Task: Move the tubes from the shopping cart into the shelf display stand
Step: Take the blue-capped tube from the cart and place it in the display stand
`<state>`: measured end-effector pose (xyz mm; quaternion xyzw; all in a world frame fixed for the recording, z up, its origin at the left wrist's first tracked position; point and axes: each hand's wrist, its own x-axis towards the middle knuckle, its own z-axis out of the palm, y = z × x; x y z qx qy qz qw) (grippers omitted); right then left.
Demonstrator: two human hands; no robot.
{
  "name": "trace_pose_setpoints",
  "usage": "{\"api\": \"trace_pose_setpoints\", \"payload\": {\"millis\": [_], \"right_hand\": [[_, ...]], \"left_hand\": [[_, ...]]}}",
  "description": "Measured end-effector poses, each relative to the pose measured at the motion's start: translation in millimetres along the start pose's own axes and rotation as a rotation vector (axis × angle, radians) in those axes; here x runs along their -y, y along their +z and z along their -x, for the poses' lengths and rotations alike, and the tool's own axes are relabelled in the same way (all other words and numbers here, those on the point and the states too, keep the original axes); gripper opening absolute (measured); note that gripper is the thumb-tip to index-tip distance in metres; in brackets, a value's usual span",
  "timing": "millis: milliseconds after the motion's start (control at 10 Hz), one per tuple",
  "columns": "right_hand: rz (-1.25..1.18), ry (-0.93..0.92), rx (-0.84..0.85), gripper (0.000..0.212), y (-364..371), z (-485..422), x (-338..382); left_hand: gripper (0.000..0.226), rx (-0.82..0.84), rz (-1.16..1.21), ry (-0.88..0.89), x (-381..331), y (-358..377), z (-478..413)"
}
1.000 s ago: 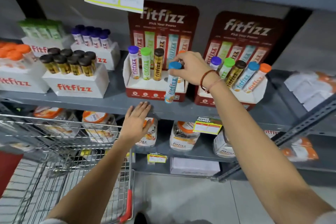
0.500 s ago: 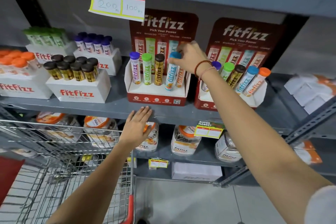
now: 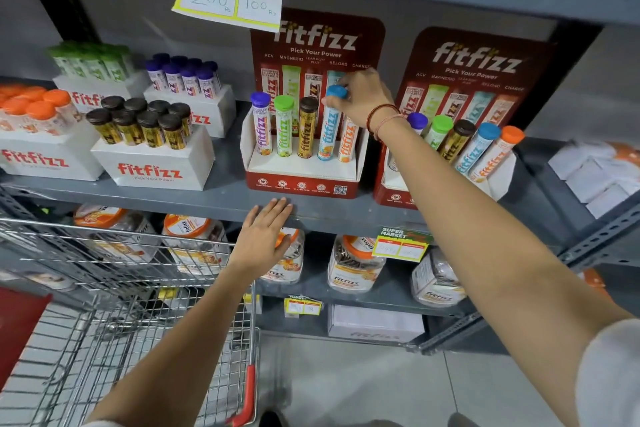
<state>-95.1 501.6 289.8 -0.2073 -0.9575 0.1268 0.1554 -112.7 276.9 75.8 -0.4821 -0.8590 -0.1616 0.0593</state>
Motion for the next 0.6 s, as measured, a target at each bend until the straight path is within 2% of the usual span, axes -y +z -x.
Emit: {"api": "trace_pose_setpoints", "payload": {"millis": [200,300,500,600], "right_hand": [[0.005,0.02,0.079,0.051,10,5,-3],[-0.012,0.019,0.084,0.05,17,9,-4],[0.024,-0.024,0.003,0.051,20,19,-4],[-0.023,-0.05,-0.154,0.043,19,32,-3]], "left_hand": [[0.064,0.023,-0.013,-0.008,1,-1,0],[0.058,0.01,-0.002,-0.001,1,1,0],[0.052,-0.003,0.04,-0.004,-1,-3,1],[0.047,0.0,0.099,-0.06,-7,-16,-9]]}}
